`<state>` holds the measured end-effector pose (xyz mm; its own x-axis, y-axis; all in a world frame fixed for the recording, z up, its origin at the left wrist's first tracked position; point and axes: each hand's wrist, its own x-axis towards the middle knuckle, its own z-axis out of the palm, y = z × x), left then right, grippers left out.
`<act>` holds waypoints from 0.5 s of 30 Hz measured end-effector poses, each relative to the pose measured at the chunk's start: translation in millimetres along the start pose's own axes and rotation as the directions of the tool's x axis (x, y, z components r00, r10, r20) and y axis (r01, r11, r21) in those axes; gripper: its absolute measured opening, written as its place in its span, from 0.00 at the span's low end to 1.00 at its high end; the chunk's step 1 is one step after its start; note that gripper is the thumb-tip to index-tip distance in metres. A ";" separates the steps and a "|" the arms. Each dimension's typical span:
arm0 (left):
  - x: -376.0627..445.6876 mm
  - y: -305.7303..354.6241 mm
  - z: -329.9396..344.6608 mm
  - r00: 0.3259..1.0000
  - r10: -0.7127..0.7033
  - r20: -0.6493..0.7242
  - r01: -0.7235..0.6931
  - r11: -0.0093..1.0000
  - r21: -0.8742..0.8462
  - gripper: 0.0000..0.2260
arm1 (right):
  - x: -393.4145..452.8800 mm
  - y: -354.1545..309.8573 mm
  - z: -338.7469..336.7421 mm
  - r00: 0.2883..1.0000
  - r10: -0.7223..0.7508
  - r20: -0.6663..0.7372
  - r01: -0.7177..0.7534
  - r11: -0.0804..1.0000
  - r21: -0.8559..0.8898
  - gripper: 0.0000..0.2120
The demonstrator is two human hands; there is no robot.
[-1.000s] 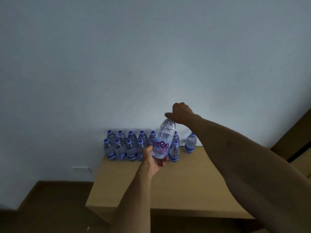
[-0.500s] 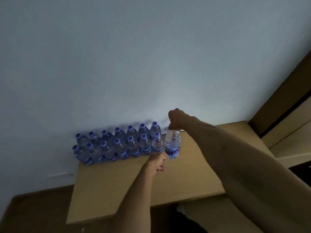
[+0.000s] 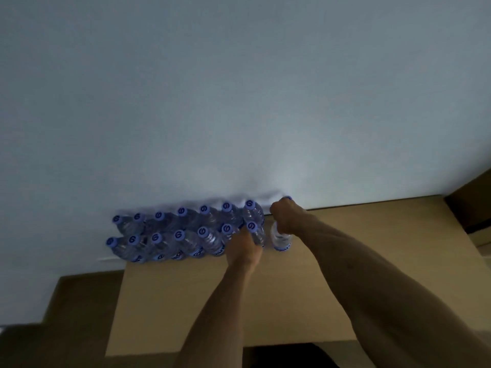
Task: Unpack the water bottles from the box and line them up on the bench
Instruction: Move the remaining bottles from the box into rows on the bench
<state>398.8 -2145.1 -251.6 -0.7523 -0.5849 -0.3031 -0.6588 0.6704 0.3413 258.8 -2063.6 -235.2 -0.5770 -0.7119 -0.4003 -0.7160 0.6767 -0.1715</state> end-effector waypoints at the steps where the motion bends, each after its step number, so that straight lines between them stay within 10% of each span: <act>1: 4.2 3.1 0.5 1.000 -0.010 -0.007 0.010 1.000 0.010 0.03 | 4.6 0.8 3.8 1.000 -0.010 0.014 0.010 1.000 -0.002 0.08; 15: 36.7 -7.4 4.9 0.999 0.012 -0.039 -0.012 1.000 0.002 0.10 | 42.4 -8.8 -10.4 0.953 -0.007 0.301 0.007 1.000 0.002 0.15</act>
<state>376.1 -2169.3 -269.6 -0.7600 -0.5938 -0.2640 -0.6494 0.6785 0.3435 236.5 -2101.7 -241.3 -0.4266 -0.6270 -0.6518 -0.7191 0.6722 -0.1761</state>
